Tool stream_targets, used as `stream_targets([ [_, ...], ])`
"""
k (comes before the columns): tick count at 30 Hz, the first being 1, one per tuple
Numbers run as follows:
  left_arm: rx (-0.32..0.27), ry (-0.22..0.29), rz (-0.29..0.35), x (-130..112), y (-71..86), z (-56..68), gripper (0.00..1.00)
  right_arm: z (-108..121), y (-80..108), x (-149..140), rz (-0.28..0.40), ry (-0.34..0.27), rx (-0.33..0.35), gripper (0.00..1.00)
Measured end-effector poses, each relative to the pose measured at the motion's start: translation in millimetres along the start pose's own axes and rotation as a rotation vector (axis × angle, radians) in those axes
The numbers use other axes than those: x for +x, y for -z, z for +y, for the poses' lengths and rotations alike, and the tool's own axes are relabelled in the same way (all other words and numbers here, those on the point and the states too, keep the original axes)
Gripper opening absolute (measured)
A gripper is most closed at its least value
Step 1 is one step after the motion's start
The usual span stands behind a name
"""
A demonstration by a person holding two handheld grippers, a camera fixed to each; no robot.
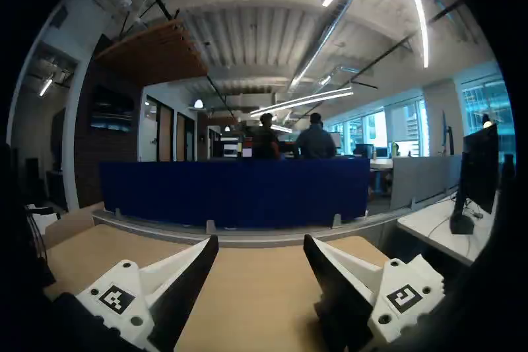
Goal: Fold towel
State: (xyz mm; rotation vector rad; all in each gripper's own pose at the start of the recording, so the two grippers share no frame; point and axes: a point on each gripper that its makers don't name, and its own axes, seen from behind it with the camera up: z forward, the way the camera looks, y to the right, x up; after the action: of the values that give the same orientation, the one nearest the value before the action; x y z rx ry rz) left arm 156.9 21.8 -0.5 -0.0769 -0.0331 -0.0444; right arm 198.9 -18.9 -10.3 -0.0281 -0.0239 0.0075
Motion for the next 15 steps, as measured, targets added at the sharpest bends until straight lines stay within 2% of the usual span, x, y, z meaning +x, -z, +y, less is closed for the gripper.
stream_targets([
  [9,-0.014,-0.002,0.003,-47,0.1,3.5,0.91,-12,0.0,-44,-0.016,0.052,0.013,1.00],
  [15,-0.018,-0.019,0.002,-71,-5.1,5.1,0.90,-14,-7.5,-63,-0.022,0.072,0.018,1.00],
])
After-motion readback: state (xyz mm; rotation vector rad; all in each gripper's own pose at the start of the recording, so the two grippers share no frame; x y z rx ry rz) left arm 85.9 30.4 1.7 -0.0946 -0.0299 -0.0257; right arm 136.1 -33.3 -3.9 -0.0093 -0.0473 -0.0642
